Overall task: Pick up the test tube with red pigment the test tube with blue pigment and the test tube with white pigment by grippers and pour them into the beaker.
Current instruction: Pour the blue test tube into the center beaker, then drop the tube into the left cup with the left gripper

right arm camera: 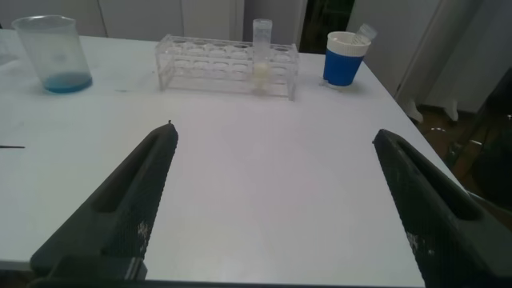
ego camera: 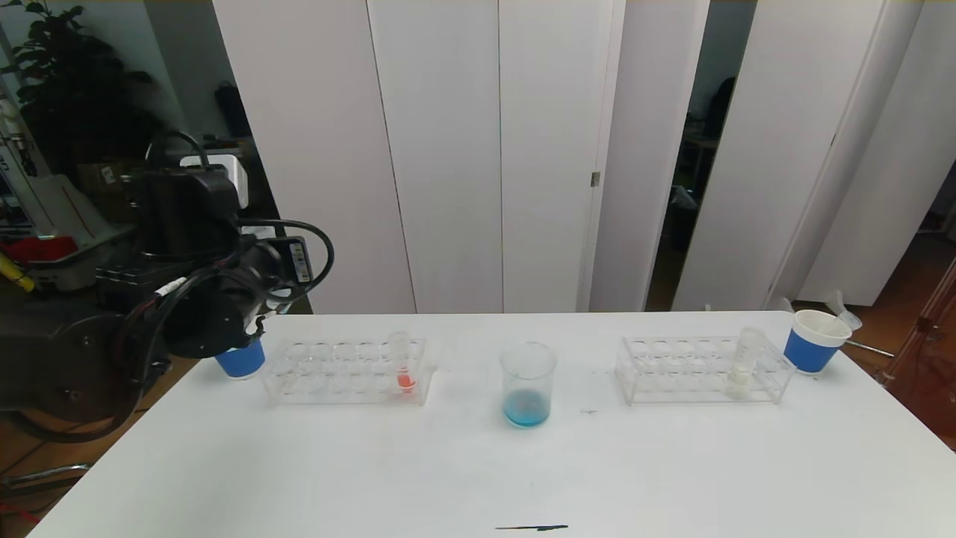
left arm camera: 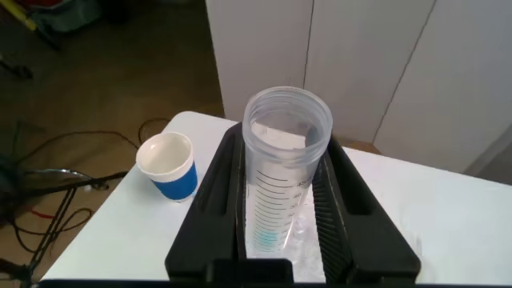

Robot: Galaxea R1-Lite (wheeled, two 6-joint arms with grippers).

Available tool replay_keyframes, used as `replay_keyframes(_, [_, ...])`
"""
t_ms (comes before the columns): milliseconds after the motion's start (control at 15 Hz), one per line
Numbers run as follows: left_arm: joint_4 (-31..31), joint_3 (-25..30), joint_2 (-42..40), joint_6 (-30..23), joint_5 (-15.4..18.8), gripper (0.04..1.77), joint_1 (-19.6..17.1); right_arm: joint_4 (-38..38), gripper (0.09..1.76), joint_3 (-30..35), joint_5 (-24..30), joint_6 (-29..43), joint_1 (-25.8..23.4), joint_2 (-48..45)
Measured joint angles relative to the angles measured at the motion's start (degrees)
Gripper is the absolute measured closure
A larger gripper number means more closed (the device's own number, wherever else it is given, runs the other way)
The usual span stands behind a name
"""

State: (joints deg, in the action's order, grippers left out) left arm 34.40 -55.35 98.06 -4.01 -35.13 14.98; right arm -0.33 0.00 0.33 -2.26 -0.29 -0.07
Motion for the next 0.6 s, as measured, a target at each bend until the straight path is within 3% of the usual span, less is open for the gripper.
replay_keyframes(400, [20.61,-0.33,7.80,11.45,-1.06,1.24,-11.76,0.02,0.10,0.00,0.00,0.00,0.02,0.00])
replay_keyframes(600, [29.51,-0.63,14.15,12.58,-0.52,1.24,-15.77,0.00,0.10,0.00,0.00,0.00,0.05,0.00])
